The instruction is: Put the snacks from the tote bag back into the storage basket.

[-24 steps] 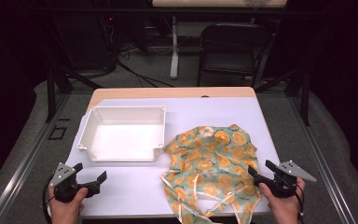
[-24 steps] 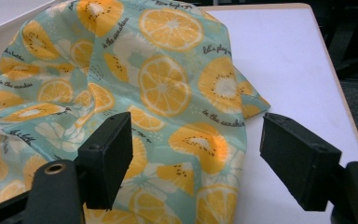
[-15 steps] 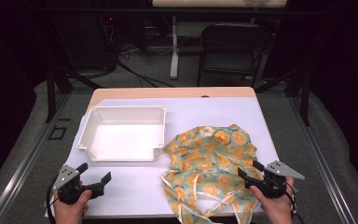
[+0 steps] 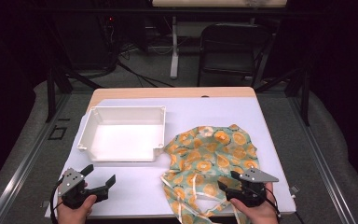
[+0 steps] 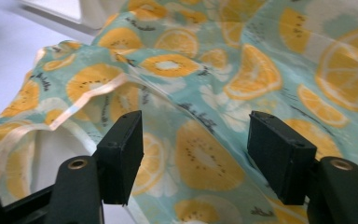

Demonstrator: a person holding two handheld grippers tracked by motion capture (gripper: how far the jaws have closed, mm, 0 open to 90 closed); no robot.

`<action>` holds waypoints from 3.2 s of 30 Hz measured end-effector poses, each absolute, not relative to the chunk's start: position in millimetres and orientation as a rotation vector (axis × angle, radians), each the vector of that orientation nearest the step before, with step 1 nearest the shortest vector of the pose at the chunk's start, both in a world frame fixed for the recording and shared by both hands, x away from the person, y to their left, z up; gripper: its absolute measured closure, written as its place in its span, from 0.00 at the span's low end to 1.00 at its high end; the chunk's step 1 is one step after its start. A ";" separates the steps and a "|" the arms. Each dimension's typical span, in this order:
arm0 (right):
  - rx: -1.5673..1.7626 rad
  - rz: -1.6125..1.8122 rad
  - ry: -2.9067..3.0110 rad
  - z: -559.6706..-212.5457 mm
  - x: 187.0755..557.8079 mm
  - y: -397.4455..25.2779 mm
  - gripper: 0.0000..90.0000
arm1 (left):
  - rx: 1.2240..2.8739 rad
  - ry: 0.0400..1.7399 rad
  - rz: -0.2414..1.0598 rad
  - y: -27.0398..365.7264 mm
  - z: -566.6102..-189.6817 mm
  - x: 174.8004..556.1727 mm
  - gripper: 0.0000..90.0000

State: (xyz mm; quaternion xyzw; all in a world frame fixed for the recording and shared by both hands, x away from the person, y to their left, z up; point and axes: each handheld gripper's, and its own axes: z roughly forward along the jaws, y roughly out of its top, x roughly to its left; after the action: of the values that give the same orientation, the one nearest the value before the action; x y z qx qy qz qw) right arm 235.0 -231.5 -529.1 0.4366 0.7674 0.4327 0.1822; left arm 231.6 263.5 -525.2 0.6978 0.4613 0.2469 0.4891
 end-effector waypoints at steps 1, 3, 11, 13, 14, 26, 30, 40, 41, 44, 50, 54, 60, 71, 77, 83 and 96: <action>1.221 1.230 2.174 -528.8 234.7 -230.4 0.38 | 1.694 1.122 0.602 262.6 -525.0 230.6 0.09; 1.209 1.226 2.161 -528.0 234.0 -228.9 0.38 | 1.693 1.119 0.599 262.2 -524.8 230.6 0.10; 1.241 1.196 2.010 -523.6 238.9 -247.3 0.35 | 1.702 1.100 0.590 256.2 -525.7 229.7 0.13; 1.251 1.174 1.991 -524.9 240.2 -250.9 0.34 | 1.705 1.094 0.587 254.4 -525.2 228.9 0.14; 1.258 1.165 1.988 -525.3 240.9 -252.7 0.33 | 1.712 1.091 0.586 253.7 -525.0 228.4 0.14; 1.291 1.164 1.992 -530.1 250.6 -259.4 0.27 | 1.720 1.048 0.558 235.4 -524.2 229.8 0.17; 1.295 1.163 1.979 -530.4 252.0 -260.9 0.27 | 1.738 1.027 0.548 228.3 -524.3 231.3 0.17; 1.221 1.167 2.083 -535.4 252.7 -256.2 0.40 | 1.772 0.936 0.517 200.0 -517.3 231.6 0.20; 1.219 1.165 2.093 -536.4 252.3 -254.6 0.42 | 1.771 0.929 0.507 195.2 -517.7 232.5 0.21; 1.236 1.134 2.102 -537.3 252.6 -253.4 0.64 | 1.791 0.903 0.480 179.8 -517.7 235.8 0.21; 1.257 1.204 2.089 -531.6 253.3 -260.6 0.96 | 1.830 0.844 0.444 146.9 -515.6 241.9 0.22; 1.246 1.251 2.052 -525.2 250.3 -261.9 1.00 | 1.856 0.807 0.420 126.4 -515.8 244.4 0.22; 1.232 1.294 2.022 -516.5 248.2 -259.8 1.00 | 1.888 0.766 0.393 102.4 -517.8 247.2 0.22; 1.198 1.384 1.963 -504.5 247.3 -250.9 1.00 | 2.024 0.707 0.350 51.9 -533.5 253.6 0.17; 1.184 1.391 1.961 -501.3 247.0 -249.4 1.00 | 2.061 0.692 0.390 38.4 -533.7 254.2 0.16; 1.134 1.413 1.941 -492.9 243.3 -246.6 1.00 | 2.117 0.710 0.468 24.4 -535.2 258.1 0.33; 1.101 1.447 1.897 -480.0 247.7 -249.9 1.00 | 1.981 0.758 0.318 48.3 -505.0 285.5 0.97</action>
State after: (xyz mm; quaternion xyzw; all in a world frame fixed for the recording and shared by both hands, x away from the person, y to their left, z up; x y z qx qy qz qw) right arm 247.7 -249.9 -480.0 0.4052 0.6983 0.5326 0.2541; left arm 285.5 48.3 -505.0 0.8114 0.3105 0.1304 0.4778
